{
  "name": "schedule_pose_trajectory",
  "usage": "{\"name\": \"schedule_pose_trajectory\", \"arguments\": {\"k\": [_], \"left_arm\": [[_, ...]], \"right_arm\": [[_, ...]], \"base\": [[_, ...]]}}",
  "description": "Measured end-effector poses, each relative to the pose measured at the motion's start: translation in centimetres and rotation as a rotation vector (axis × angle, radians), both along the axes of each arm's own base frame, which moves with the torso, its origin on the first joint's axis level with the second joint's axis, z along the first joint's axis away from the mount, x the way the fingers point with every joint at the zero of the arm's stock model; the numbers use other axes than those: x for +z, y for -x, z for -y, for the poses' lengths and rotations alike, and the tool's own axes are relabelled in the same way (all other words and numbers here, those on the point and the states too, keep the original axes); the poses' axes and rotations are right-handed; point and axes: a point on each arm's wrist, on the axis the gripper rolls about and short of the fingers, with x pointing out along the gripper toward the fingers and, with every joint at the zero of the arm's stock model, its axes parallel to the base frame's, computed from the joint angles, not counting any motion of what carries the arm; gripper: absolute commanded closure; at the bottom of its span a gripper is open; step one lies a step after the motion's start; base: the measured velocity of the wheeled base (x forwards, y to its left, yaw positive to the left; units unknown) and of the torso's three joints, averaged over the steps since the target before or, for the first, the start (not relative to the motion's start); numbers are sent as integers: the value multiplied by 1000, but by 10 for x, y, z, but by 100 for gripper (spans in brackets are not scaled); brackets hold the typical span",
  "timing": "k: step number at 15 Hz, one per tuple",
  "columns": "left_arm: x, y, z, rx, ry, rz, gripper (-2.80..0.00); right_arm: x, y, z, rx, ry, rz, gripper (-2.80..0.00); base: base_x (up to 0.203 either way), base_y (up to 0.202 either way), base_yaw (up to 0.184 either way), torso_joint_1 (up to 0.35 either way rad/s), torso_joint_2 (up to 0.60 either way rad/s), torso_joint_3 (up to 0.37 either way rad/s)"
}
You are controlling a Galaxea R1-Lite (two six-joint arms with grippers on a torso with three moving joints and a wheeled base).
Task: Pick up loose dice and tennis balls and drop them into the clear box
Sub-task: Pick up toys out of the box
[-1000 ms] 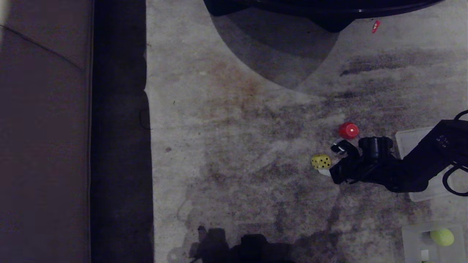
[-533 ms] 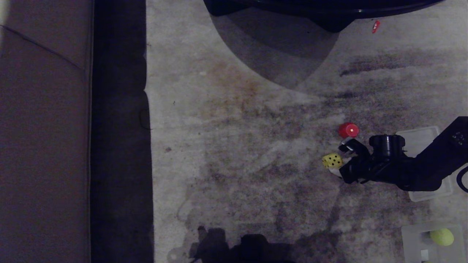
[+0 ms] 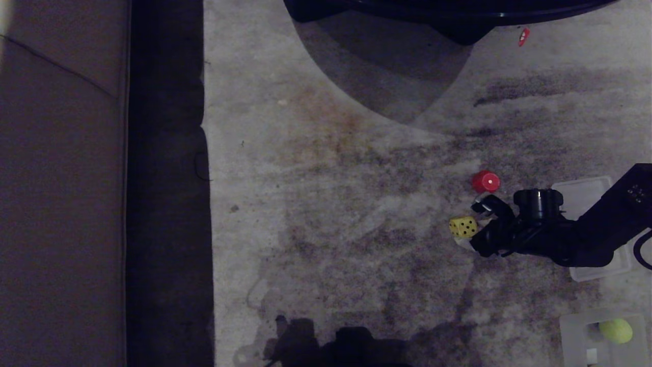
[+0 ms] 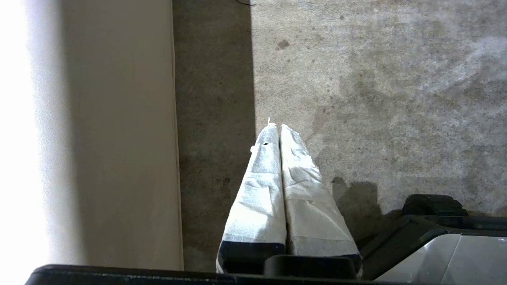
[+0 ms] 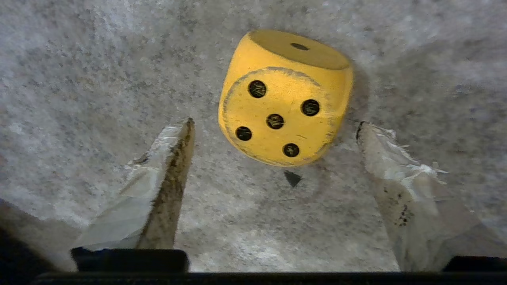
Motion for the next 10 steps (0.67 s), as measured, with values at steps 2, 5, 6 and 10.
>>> {"name": "schedule_pose_trajectory", "arguments": {"k": [2,5,6,10], "left_arm": [[0,0,0,0,0,0,0],[0,0,0,0,0,0,0],[0,0,0,0,0,0,0],[0,0,0,0,0,0,0]], "right_arm": [[1,-4,-3,7,-3,12,-280],[4,-13,-7,8,-8,43,-280],[3,-15,-8,7,-8,51,-280],[-1,-23,-7,-43,22,111,-280]], "base": [[0,0,0,0,0,0],[0,0,0,0,0,0],[0,0,0,0,0,0],[0,0,0,0,0,0]]}}
